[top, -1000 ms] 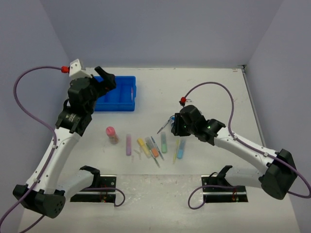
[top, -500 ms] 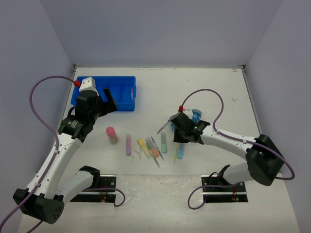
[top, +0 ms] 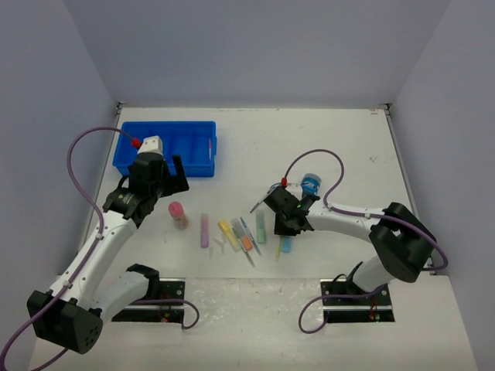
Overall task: Sort the stationery into containers
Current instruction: Pick up the pen from the center of the board, then close the pen cap on the pen.
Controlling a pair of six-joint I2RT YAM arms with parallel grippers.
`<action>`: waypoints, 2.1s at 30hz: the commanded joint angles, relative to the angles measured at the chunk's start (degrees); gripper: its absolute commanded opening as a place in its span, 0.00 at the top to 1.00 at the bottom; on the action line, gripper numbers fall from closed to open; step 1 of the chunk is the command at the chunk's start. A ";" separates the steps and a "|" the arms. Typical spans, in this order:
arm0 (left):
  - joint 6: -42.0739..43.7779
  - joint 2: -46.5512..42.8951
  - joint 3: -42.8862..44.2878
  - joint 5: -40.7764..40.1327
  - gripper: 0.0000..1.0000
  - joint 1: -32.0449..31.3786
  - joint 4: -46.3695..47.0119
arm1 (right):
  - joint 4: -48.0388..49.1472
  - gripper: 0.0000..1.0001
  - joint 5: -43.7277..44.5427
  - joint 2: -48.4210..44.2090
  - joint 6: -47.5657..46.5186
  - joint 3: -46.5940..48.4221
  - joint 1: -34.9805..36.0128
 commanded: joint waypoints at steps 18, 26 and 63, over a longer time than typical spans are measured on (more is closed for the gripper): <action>0.62 -2.68 3.86 4.92 0.00 0.03 0.88 | -4.34 1.00 7.43 -2.81 6.31 1.00 5.66; -11.49 -1.82 1.97 2.87 0.00 -10.05 1.92 | -10.81 1.00 17.85 -18.03 -3.23 8.03 5.33; -44.06 19.53 -6.67 -20.81 0.73 -43.15 -2.95 | -0.74 1.00 16.52 -21.41 -15.91 0.91 -5.42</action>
